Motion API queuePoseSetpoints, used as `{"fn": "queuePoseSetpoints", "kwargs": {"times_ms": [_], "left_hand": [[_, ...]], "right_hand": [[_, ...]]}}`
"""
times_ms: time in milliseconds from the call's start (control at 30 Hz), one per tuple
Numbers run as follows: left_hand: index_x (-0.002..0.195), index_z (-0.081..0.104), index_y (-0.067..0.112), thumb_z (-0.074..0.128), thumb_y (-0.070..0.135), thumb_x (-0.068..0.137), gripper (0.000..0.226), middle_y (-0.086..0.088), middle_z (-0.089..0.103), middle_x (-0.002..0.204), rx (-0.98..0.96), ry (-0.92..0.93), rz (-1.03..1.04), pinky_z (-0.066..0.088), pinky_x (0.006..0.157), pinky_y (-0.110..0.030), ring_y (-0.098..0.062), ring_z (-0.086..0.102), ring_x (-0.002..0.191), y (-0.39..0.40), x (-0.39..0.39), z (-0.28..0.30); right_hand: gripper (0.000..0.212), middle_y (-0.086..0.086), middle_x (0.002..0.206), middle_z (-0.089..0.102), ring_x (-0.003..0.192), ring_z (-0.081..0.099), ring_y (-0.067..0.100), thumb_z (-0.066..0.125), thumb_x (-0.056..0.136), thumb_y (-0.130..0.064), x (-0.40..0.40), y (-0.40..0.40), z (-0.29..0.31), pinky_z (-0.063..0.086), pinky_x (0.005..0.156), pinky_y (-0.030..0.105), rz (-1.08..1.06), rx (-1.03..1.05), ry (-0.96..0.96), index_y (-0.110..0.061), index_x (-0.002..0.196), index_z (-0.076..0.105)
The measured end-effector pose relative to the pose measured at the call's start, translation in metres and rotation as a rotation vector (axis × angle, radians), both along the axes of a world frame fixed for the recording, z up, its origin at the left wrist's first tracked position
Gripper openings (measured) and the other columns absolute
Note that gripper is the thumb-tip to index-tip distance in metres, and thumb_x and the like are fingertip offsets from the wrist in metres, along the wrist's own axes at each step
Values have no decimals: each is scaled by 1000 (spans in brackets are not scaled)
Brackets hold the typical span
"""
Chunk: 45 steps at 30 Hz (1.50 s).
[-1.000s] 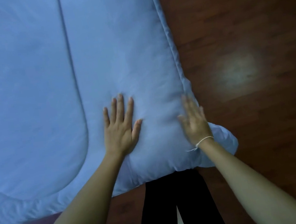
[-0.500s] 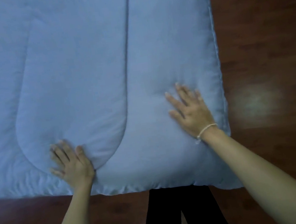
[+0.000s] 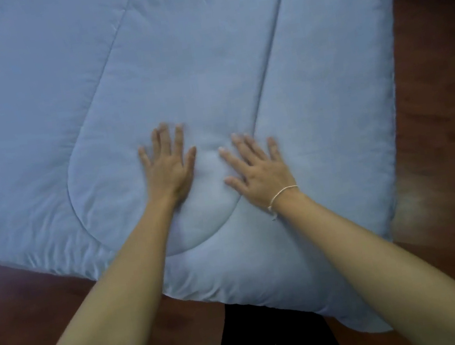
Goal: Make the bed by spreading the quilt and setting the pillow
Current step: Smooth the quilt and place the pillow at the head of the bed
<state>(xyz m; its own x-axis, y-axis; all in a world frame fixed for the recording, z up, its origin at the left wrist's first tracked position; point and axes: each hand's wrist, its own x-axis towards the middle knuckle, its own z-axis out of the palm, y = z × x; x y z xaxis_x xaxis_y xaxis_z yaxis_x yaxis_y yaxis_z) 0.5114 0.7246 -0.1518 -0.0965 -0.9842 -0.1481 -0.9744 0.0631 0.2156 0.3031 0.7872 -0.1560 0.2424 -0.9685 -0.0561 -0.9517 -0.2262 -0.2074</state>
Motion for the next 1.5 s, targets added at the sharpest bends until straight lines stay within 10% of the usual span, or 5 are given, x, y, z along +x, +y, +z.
{"fn": "queuePoseSetpoints", "kwargs": {"times_ms": [300,500,900,1133,1500], "left_hand": [[152,5,19,15,56,96,68,-13,-4,159,34,-29,709,-3,112,-64,-32,-6,146,23,191,-11],[151,15,16,32,48,96,66,-16,11,158,1,-2,214,4,111,-62,-35,9,146,7,90,-6],[150,20,17,40,47,95,65,-16,21,155,336,-164,52,26,112,-49,-35,24,141,49,29,56],[105,71,13,81,46,56,59,-17,70,104,111,-108,-204,56,54,-49,-32,71,80,48,-103,83],[148,26,21,41,44,97,58,-10,20,157,-110,84,-90,28,110,-44,-27,31,140,60,-376,219]], "right_hand": [[84,13,159,13,145,10,36,15,84,-66,-232,28,-9,6,114,57,-1114,275,-41,-15,150,18],[59,10,158,16,146,16,29,31,97,-47,-127,27,-4,10,116,48,-600,37,-45,-22,150,22],[70,16,159,4,146,8,33,38,96,-48,-161,64,66,10,119,38,-862,586,-147,-19,152,7],[71,4,161,1,147,7,29,35,93,-57,-196,86,120,20,117,41,-644,539,-38,-35,150,-1],[70,1,161,3,147,7,25,39,93,-54,-375,35,233,17,117,45,-424,231,-97,-37,150,2]]}}
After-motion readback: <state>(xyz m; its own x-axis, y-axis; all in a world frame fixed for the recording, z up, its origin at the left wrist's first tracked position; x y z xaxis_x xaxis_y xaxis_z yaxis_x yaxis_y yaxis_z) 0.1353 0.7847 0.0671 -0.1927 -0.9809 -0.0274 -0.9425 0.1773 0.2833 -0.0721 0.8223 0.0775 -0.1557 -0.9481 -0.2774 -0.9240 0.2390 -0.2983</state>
